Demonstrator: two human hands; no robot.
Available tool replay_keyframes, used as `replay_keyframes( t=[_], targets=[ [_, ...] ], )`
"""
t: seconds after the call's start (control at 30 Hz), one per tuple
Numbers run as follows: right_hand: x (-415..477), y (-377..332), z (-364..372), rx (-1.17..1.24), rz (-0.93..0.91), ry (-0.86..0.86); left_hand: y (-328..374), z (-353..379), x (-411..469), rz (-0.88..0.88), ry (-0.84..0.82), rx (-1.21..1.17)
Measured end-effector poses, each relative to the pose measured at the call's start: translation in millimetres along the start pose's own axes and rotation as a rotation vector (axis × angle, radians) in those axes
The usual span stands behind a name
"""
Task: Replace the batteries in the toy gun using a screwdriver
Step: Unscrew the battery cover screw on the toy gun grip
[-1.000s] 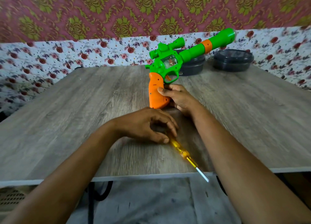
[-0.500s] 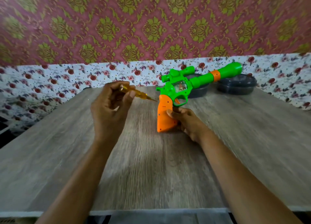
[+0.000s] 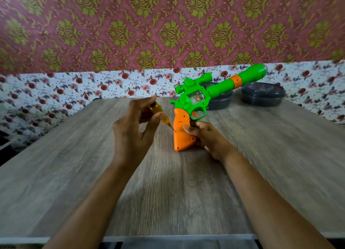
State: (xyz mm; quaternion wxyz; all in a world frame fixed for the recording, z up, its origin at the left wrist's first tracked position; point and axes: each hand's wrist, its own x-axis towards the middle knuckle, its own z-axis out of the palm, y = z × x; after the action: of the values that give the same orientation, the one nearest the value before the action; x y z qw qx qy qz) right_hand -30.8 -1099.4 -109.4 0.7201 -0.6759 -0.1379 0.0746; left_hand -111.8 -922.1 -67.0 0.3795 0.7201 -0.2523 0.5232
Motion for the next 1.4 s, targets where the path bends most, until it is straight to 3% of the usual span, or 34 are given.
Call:
replay_keyframes(
  t=[0.67, 0.97, 1.23, 1.4],
  targets=[
    [-2.6, -2.8, 1.1, -0.018, 0.011, 0.009, -2.5, 2.4, -1.9, 0.026, -0.069, -0.002],
    [-0.4, -0.6, -0.2, -0.02, 0.015, 0.0, -5.1, 2.7, -1.9, 0.152, -0.103, 0.064],
    [-1.0, -0.2, -0.6, -0.028, 0.017, -0.002, 3.0, 2.1, 0.5, 0.055, -0.169, -0.092],
    [-1.3, -0.2, -0.8, -0.029, 0.006, 0.0, 1.3, 1.5, 1.7, -0.026, -0.125, -0.159]
  ],
)
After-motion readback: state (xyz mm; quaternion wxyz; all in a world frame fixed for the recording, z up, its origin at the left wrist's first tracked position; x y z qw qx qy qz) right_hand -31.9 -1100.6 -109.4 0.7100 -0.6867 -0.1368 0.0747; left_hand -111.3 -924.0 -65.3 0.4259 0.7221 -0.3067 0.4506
